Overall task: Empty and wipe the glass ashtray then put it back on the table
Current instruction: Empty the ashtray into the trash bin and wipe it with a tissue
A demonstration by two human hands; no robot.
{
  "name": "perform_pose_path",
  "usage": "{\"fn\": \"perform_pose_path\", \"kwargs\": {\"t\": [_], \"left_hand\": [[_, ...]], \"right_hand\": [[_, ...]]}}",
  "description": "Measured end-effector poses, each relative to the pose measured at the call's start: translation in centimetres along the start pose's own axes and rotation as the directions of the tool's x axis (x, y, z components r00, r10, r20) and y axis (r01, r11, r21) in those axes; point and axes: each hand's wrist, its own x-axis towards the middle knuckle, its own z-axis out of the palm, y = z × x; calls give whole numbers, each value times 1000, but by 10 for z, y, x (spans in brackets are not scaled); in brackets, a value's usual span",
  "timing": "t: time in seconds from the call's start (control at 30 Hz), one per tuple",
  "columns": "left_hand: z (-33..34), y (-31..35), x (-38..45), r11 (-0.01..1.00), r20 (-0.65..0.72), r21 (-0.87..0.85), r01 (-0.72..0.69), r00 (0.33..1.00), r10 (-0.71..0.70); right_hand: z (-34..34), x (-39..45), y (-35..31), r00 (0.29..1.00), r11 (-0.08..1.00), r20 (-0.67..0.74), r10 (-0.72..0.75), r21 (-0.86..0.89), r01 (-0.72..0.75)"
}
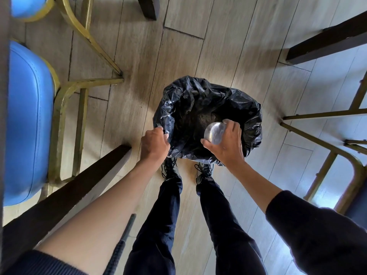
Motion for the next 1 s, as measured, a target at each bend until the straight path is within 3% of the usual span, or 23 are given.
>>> {"fn": "perform_pose_path", "kwargs": {"t": [0.1, 0.27, 0.4, 0.47, 0.57, 0.67, 0.77, 0.83, 1.0], "left_hand": [[1, 1, -1, 1000, 9, -10, 18, 1000, -18], [6, -5, 3, 991, 3, -112, 72, 997, -72], [11, -13, 3, 968, -7, -228, 103, 994, -108], [11, -17, -2, 958, -9, -263, 112, 993, -119], [10, -18, -11, 954, -14, -279, 110, 993, -119], [7, -14, -24, 950, -27, -299, 86, 995, -99], [-1, -6, -43, 945, -13, -323, 55, 998, -62], [-8, 0, -59, 943, 5, -331, 43, 999, -44], [-40, 19, -109, 933, 72, -359, 22, 997, 5]], "right_hand": [[0, 0, 0, 990, 996, 128, 62, -66, -53], [-4, 1, -3, 996, 997, 59, 73, 7, -73], [-10, 1, -4, 972, 929, 45, 232, 287, -235], [-17, 1, -4, 940, 820, 96, 327, 465, -333], [-31, -5, -4, 868, 512, 314, 386, 709, -484], [-47, -20, -9, 803, 206, 501, 324, 791, -576], [-63, -41, -8, 761, -79, 568, 312, 814, -575], [-78, -59, -8, 743, -206, 599, 297, 800, -563], [-126, -104, -20, 732, -355, 641, 232, 756, -550]]}}
